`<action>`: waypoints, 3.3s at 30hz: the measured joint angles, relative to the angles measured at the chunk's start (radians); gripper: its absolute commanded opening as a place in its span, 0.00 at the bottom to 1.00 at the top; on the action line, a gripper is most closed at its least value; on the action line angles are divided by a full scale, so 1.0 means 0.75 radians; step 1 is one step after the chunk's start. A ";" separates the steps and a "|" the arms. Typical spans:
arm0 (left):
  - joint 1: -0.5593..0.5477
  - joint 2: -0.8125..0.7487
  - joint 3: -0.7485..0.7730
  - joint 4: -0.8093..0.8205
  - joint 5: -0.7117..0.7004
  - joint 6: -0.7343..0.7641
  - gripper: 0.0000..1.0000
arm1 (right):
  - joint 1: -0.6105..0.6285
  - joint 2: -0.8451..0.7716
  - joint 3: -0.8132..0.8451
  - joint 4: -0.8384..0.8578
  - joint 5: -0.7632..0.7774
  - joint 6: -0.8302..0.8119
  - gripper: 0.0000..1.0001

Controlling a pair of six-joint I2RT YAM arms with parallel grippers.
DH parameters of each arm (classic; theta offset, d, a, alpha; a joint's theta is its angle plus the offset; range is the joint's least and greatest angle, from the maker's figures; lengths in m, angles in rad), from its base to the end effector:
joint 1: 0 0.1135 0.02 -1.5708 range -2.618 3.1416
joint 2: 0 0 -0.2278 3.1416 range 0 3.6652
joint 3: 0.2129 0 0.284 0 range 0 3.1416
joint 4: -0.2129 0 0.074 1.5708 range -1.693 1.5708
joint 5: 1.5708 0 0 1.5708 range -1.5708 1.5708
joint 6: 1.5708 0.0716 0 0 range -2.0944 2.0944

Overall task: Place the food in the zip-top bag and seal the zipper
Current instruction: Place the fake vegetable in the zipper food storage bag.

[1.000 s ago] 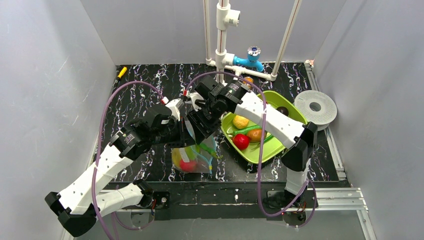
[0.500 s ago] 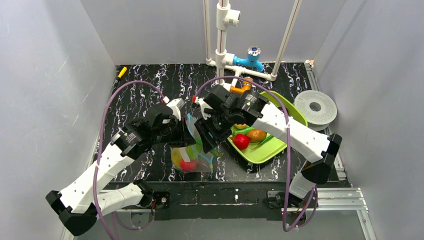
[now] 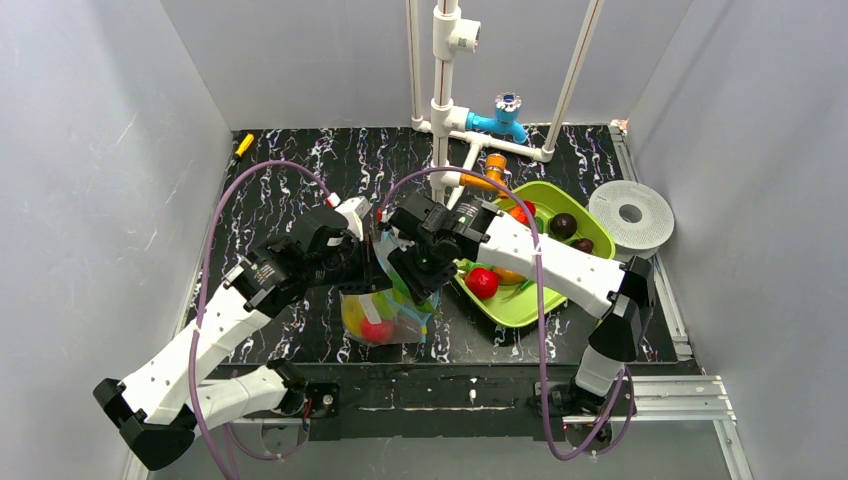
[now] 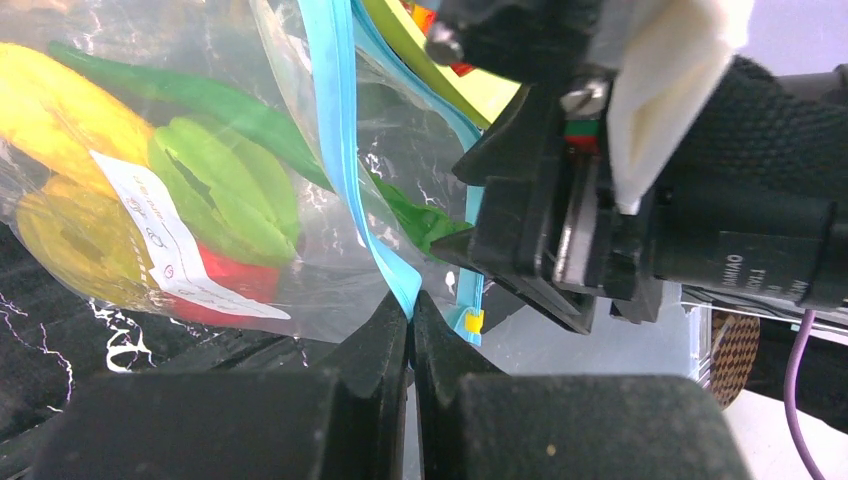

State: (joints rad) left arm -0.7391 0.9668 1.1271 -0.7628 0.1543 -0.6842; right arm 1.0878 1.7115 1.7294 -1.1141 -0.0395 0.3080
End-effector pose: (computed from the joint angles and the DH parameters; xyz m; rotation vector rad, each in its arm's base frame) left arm 0.1953 -0.1929 0.3225 0.1590 2.3309 -0.9384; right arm 0.1809 0.3511 0.2746 -1.0630 2.5521 0.4715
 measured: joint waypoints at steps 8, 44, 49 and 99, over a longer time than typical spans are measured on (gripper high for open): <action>0.001 0.000 0.000 0.001 -0.001 -0.002 0.00 | 0.010 0.011 -0.013 0.045 -0.030 0.008 0.46; 0.001 -0.127 -0.043 0.116 -0.005 -0.112 0.00 | 0.001 -0.188 -0.194 0.408 -0.042 0.334 0.01; 0.001 -0.131 -0.188 0.408 0.096 -0.315 0.00 | -0.039 -0.178 -0.093 0.308 -0.052 0.296 0.01; 0.001 -0.361 -0.322 0.346 -0.153 -0.391 0.00 | -0.051 -0.315 -0.260 0.467 -0.132 0.078 0.53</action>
State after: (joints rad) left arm -0.7387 0.6964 0.8856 -0.5034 0.0395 -0.9771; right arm 1.0492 1.4750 1.5345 -0.7635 -0.1387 0.3668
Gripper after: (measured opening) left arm 0.012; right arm 0.526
